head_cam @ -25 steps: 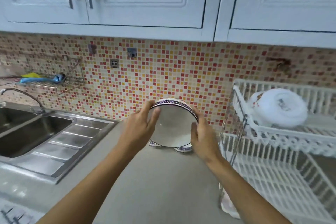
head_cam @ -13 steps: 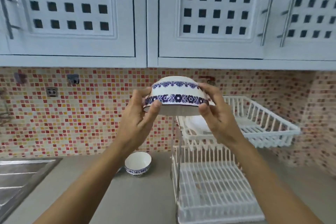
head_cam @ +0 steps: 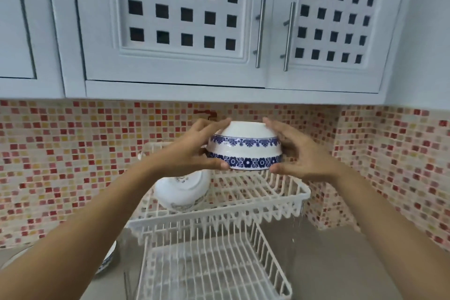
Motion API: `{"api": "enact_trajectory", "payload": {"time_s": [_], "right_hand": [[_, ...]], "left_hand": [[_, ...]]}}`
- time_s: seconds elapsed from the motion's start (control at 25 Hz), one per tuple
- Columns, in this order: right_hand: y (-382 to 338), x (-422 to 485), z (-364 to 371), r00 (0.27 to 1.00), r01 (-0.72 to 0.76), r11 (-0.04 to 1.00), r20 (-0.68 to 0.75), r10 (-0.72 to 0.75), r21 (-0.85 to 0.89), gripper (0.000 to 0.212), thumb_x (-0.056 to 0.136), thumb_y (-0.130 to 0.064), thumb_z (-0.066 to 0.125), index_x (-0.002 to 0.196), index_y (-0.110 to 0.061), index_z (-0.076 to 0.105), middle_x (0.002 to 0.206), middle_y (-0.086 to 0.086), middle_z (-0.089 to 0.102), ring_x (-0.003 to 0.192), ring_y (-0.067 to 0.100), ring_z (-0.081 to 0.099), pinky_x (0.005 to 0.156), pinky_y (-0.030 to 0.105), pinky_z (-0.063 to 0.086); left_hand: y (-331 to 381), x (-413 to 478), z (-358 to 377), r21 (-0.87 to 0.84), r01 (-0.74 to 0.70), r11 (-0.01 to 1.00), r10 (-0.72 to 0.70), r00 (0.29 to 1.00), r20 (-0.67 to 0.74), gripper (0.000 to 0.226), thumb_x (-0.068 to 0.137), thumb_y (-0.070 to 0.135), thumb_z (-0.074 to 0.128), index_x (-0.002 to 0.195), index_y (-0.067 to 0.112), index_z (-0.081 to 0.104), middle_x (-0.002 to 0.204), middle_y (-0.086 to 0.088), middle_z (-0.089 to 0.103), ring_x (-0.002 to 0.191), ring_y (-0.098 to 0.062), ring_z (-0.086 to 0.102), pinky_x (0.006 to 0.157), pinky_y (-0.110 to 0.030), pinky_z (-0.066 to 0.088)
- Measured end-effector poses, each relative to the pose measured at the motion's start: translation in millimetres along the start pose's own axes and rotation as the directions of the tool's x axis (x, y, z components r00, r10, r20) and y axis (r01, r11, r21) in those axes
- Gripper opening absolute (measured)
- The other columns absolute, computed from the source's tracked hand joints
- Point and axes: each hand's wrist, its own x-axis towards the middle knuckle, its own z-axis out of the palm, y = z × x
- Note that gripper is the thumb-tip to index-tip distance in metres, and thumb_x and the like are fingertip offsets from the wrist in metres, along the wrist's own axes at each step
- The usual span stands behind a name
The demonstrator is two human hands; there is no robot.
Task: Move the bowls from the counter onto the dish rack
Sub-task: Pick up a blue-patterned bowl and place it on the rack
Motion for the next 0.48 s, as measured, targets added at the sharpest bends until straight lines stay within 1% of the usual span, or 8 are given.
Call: {"api": "enact_trajectory", "payload": {"time_s": [0.04, 0.08, 0.12, 0.16, 0.24, 0.32, 0.4, 0.48], "right_hand": [[17, 4, -3, 0.999, -0.008, 0.998, 0.039, 0.011, -0.06, 0.095, 0.061, -0.06, 0.073, 0.137, -0.062, 0.016, 0.155, -0.018, 0.017, 0.137, 0.014, 0.036, 0.106, 0.024, 0.041], [33, 9, -4, 0.998, -0.01, 0.997, 0.065, 0.015, -0.082, 0.098, 0.061, -0.057, 0.075, 0.138, -0.059, 0.015, 0.155, -0.016, 0.018, 0.138, 0.014, 0.034, 0.108, 0.03, 0.04], [50, 15, -5, 0.996, -0.008, 0.998, 0.088, 0.013, -0.058, 0.098, 0.06, -0.055, 0.078, 0.139, -0.056, 0.019, 0.155, -0.014, 0.02, 0.139, 0.014, 0.034, 0.11, 0.036, 0.039], [65, 20, -5, 0.993, -0.005, 1.0, 0.117, 0.007, -0.014, 0.096, 0.059, -0.053, 0.08, 0.136, -0.054, 0.023, 0.155, -0.013, 0.021, 0.139, 0.014, 0.034, 0.112, 0.038, 0.037], [91, 31, -2, 0.982, 0.001, 1.0, 0.188, 0.003, -0.019, 0.089, 0.055, -0.054, 0.082, 0.124, -0.059, 0.027, 0.156, -0.013, 0.017, 0.14, 0.015, 0.032, 0.115, 0.04, 0.033], [111, 44, 3, 0.967, -0.028, 0.996, 0.252, 0.048, -0.082, 0.09, 0.051, -0.056, 0.084, 0.118, -0.064, 0.025, 0.153, -0.008, 0.026, 0.136, 0.018, 0.038, 0.112, 0.044, 0.036], [126, 58, 8, 0.949, -0.037, 0.991, 0.307, 0.075, -0.126, 0.103, 0.046, -0.057, 0.086, 0.127, -0.057, 0.022, 0.147, -0.005, 0.035, 0.131, 0.017, 0.043, 0.109, 0.046, 0.04], [138, 72, 14, 0.931, -0.002, 0.981, 0.357, 0.073, -0.195, 0.119, 0.048, -0.056, 0.085, 0.143, -0.043, 0.014, 0.151, -0.005, 0.028, 0.135, 0.016, 0.035, 0.114, 0.045, 0.033]], "left_hand": [[0, 14, 6, 0.066, 0.025, 0.998, -0.026, 0.999, 0.018, 0.091, 0.072, 0.047, 0.071, 0.146, 0.038, 0.02, 0.13, 0.009, 0.028, 0.128, -0.017, 0.037, 0.109, -0.032, 0.04], [-1, 25, 12, 0.105, 0.045, 0.993, -0.049, 0.998, 0.034, 0.088, 0.073, 0.044, 0.074, 0.144, 0.039, 0.022, 0.133, 0.009, 0.028, 0.127, -0.017, 0.037, 0.108, -0.032, 0.041], [-2, 36, 20, 0.119, 0.068, 0.991, -0.074, 0.996, 0.047, 0.086, 0.072, 0.041, 0.077, 0.14, 0.039, 0.024, 0.135, 0.009, 0.029, 0.125, -0.017, 0.038, 0.106, -0.033, 0.043], [-4, 45, 29, 0.126, 0.093, 0.988, -0.101, 0.993, 0.056, 0.085, 0.071, 0.038, 0.079, 0.137, 0.039, 0.025, 0.135, 0.009, 0.03, 0.123, -0.018, 0.041, 0.104, -0.034, 0.046], [-9, 60, 47, 0.167, 0.144, 0.975, -0.161, 0.982, 0.093, 0.087, 0.07, 0.029, 0.082, 0.135, 0.037, 0.024, 0.133, 0.007, 0.032, 0.119, -0.018, 0.044, 0.099, -0.033, 0.049], [-16, 73, 62, 0.249, 0.215, 0.944, -0.253, 0.959, 0.131, 0.099, 0.069, 0.026, 0.082, 0.143, 0.036, 0.017, 0.138, 0.003, 0.026, 0.121, -0.02, 0.04, 0.102, -0.034, 0.046], [-24, 85, 75, 0.321, 0.289, 0.902, -0.345, 0.929, 0.133, 0.105, 0.069, 0.027, 0.081, 0.148, 0.032, 0.012, 0.143, -0.001, 0.021, 0.129, -0.026, 0.036, 0.107, -0.039, 0.044], [-30, 93, 86, 0.354, 0.361, 0.863, -0.424, 0.898, 0.117, 0.104, 0.071, 0.024, 0.08, 0.15, 0.027, 0.011, 0.148, -0.006, 0.018, 0.134, -0.03, 0.033, 0.113, -0.039, 0.036]]}}
